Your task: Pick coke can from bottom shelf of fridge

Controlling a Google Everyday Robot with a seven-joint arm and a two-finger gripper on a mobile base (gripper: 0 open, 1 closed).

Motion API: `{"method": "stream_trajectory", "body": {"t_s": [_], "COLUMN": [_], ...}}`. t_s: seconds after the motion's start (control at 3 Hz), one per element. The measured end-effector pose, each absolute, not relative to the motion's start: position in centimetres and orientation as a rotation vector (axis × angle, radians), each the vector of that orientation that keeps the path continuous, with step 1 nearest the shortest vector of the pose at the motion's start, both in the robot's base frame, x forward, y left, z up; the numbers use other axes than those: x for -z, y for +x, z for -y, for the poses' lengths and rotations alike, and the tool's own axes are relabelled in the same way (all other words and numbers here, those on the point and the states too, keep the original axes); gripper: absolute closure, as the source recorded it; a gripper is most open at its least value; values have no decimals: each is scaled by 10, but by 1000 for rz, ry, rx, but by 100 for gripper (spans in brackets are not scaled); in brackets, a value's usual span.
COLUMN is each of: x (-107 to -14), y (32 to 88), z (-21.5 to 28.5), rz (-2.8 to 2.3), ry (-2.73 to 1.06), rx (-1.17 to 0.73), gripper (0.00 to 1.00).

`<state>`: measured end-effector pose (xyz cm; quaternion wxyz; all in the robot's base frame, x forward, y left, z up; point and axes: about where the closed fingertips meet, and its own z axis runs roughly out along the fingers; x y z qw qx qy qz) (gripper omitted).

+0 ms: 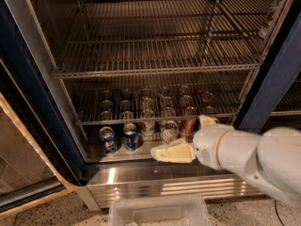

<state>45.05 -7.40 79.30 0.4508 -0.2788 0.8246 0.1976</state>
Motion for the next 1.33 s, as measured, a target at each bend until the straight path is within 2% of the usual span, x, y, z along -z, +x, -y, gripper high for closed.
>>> {"method": "stream_trajectory", "body": {"t_s": [0.33, 1.33], "x": [-760, -750], "y": [464, 463], "z": [91, 93], "rz": [-1995, -1972], "ry": [-478, -413], "rx": [-533, -576], "gripper": [0, 0]}}
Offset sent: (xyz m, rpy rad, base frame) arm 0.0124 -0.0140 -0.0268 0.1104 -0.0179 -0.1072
